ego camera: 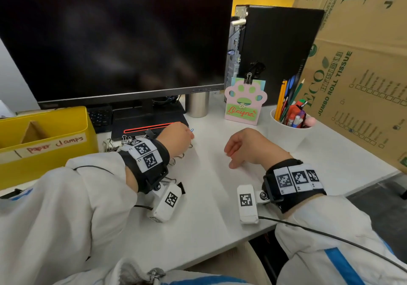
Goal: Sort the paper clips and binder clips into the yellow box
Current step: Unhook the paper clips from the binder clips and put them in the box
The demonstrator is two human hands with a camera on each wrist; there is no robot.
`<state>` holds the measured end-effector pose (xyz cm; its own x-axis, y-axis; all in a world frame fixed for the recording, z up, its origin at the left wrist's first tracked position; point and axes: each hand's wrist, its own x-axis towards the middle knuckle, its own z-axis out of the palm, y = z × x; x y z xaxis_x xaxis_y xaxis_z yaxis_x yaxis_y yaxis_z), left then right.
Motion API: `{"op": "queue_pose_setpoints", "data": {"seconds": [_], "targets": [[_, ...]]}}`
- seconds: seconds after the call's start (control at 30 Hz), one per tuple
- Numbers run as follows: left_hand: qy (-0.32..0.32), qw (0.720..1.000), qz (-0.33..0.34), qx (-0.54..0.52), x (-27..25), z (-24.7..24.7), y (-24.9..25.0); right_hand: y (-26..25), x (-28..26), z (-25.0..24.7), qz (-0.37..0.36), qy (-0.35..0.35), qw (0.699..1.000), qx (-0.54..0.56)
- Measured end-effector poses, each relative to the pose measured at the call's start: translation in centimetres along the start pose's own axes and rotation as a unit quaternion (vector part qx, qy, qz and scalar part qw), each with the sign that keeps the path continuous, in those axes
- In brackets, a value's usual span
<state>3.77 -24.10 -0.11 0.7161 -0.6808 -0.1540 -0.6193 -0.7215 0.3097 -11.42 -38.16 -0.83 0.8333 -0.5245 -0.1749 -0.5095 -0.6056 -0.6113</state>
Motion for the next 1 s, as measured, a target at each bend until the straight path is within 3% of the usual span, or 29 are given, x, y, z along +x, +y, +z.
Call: {"op": "queue_pose_setpoints", "data": {"seconds": [0.07, 0.2, 0.3, 0.4, 0.5, 0.73, 0.9, 1.0], "targets": [[0.007, 0.996, 0.032, 0.084, 0.0, -0.3, -0.6, -0.4, 0.0, 0.0, 0.006, 0.008, 1.000, -0.013], [0.008, 0.998, 0.030, 0.051, -0.3, -0.2, -1.9, -0.6, 0.0, 0.1, 0.018, 0.014, 1.000, -0.008], [-0.005, 0.996, 0.076, 0.052, -0.4, -0.7, -2.3, -0.6, -0.1, 0.2, 0.021, 0.035, 0.999, -0.020], [-0.028, 0.996, 0.058, 0.055, -0.6, -1.0, -2.4, -1.1, -0.1, 0.0, 0.060, 0.047, 0.996, -0.044], [-0.039, 0.995, 0.040, 0.079, -0.2, -0.8, -2.4, -1.8, -0.2, 0.2, 0.087, 0.016, 0.995, -0.054], [-0.049, 0.993, -0.009, 0.109, 0.3, -0.9, -3.7, -1.6, -0.6, 1.3, 0.067, 0.056, 0.995, -0.048], [-0.012, 0.996, -0.032, 0.088, 0.2, -1.8, -5.1, -1.9, -0.3, 1.4, 0.066, 0.067, 0.995, -0.043], [0.008, 0.990, -0.072, 0.118, 0.0, -3.1, -5.7, -1.8, -0.2, 0.6, 0.085, 0.033, 0.995, -0.035]]}}
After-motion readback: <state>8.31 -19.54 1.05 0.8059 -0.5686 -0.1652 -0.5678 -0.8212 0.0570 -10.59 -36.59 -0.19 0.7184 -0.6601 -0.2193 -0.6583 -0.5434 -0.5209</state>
